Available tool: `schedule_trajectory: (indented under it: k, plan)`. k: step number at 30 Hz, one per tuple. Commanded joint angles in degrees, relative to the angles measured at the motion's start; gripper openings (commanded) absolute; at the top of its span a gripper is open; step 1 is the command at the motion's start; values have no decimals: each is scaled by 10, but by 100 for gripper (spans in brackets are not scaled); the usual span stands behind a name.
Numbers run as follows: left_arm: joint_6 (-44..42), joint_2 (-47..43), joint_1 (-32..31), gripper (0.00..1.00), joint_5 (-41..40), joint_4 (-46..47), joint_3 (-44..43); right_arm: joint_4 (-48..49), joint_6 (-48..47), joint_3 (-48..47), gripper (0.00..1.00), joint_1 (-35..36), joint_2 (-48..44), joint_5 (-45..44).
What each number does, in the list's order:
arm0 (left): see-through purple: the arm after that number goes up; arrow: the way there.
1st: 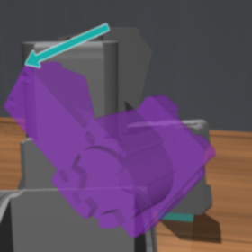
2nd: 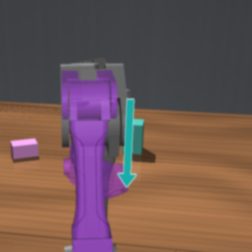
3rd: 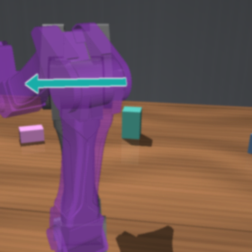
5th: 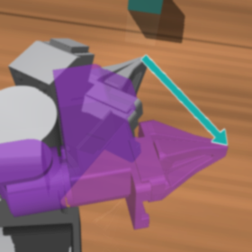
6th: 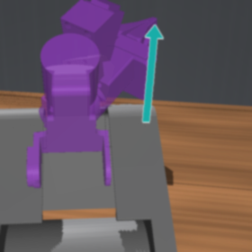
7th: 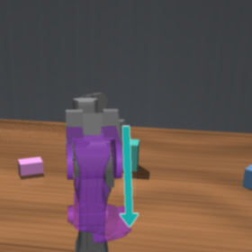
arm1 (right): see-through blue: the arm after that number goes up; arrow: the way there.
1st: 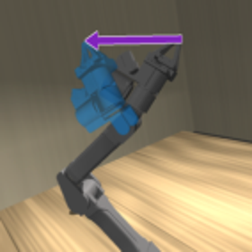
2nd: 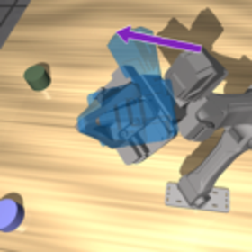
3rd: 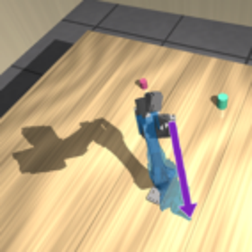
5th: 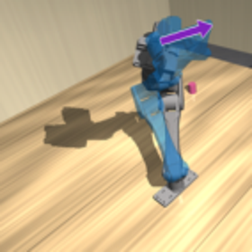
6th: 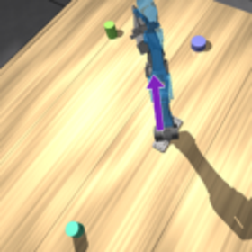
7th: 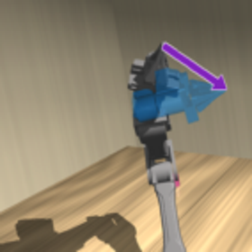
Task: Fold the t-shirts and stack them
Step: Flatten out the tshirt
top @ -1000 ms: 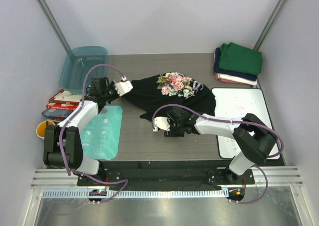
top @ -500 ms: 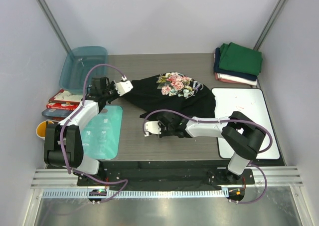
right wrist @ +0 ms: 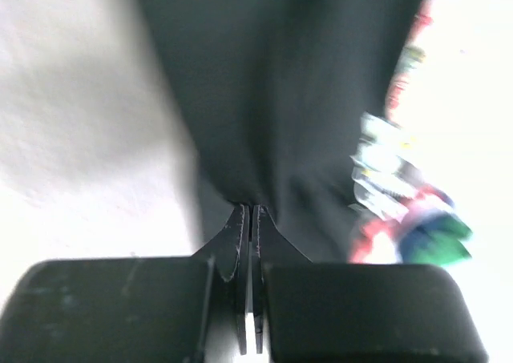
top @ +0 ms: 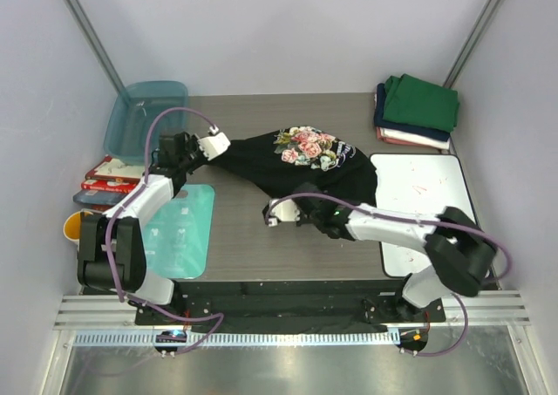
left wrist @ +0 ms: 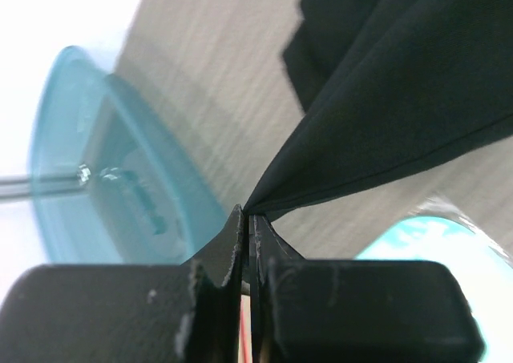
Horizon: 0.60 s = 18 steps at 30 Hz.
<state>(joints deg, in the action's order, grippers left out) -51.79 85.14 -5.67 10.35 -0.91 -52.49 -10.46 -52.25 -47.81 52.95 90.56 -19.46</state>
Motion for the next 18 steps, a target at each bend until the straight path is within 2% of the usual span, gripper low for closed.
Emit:
schedule_trajectory:
  k: [1,5,11,13,14,15,16,17,18]
  plan:
    - [27,-18,0,0,-55,88,-16,27,-67,-9,1,-34,-156,-119]
    - [24,-51,-1,0,-60,85,-8,71,-136,12,1,-88,-242,-133]
    - [22,-110,0,0,-70,40,-2,89,-165,33,1,-133,-318,-153]
    - [22,-119,0,0,-73,30,1,160,-184,53,2,-143,-330,-156]
    - [24,-125,0,0,-74,26,4,194,-191,80,5,-149,-333,-158]
    - [25,-132,-1,0,-74,22,6,251,-195,93,11,-160,-331,-155]
    - [24,-135,0,0,-74,20,12,267,-197,105,39,-166,-327,-151]
    - [27,-139,0,0,-73,17,15,278,-196,125,56,-171,-319,-144]
    - [27,-143,0,0,-70,16,18,306,-193,133,64,-184,-300,-132]
